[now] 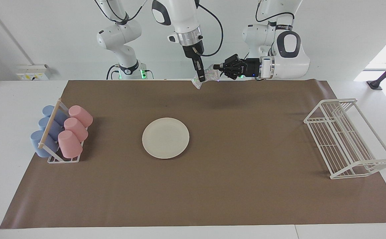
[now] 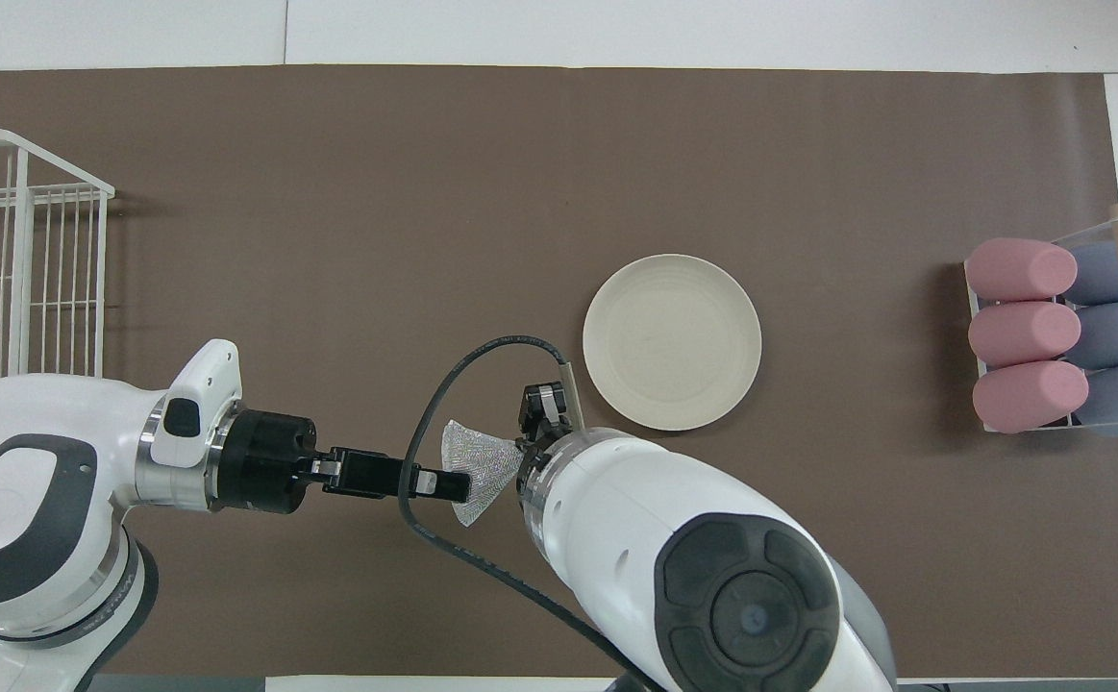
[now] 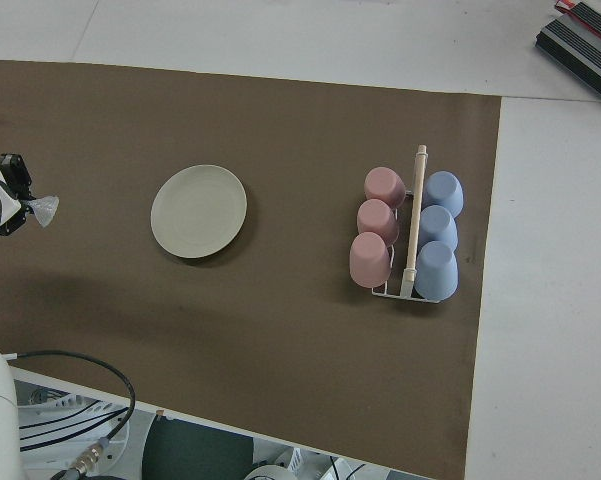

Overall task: Wipe plate with sponge
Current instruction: 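Pass the sponge from the left gripper into the right gripper, then rub the sponge on the plate while the left gripper withdraws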

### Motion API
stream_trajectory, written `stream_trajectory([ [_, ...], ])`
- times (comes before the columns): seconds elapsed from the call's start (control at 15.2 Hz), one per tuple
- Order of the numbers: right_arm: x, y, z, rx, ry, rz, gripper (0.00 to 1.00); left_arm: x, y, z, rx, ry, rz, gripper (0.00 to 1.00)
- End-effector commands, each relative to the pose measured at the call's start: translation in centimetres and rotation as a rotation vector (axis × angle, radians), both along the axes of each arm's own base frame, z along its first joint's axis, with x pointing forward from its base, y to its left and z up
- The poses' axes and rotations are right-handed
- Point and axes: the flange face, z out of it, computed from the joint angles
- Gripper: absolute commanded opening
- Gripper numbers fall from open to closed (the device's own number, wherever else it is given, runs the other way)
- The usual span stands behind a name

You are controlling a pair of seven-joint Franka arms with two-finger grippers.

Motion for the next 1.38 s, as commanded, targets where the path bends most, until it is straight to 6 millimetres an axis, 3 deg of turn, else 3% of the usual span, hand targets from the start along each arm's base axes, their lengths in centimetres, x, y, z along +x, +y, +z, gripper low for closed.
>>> stream_trajectory([
  [0.0,0.2,-1.0,-0.6,-0.003,-0.002,0.024,0.0,-1.1,0.2,0.2,-0.025,-0.001,-0.008,0.0],
  [0.07,0.6,-1.7,-0.8,-0.011,0.0,0.029,0.0,-1.2,0.1,0.3,-0.022,-0.001,-0.011,0.0],
  [0.13,1.5,-2.9,-1.3,-0.02,-0.005,0.037,0.0,-1.2,0.1,0.3,-0.019,0.006,-0.011,0.54],
  [0.2,2.3,-4.0,-1.6,-0.03,-0.009,0.053,0.0,-1.1,0.1,0.3,-0.013,0.026,-0.009,1.0],
  [0.39,5.3,-7.9,-2.7,-0.056,-0.022,0.074,0.0,-1.6,0.5,0.2,0.056,0.02,-0.042,1.0],
  [0.59,8.3,-10.0,-8.8,-0.08,-0.049,0.102,0.0,-1.5,1.2,0.1,0.14,0.027,-0.066,1.0],
  [0.79,11.1,-12.1,-14.8,-0.091,-0.075,0.113,0.0,-0.2,3.9,1.0,0.271,0.019,-0.055,1.0],
  [0.86,11.9,-12.7,-15.7,-0.094,-0.096,0.134,0.0,0.3,4.6,1.5,0.328,0.018,-0.053,1.0],
  [1.05,12.4,-14.7,-17.8,-0.115,-0.093,0.169,0.0,1.2,6.8,2.4,0.459,0.028,-0.031,1.0],
  [1.32,12.8,-14.8,-21.6,-0.127,-0.079,0.202,0.0,2.5,8.1,3.6,0.636,0.03,-0.013,1.0],
])
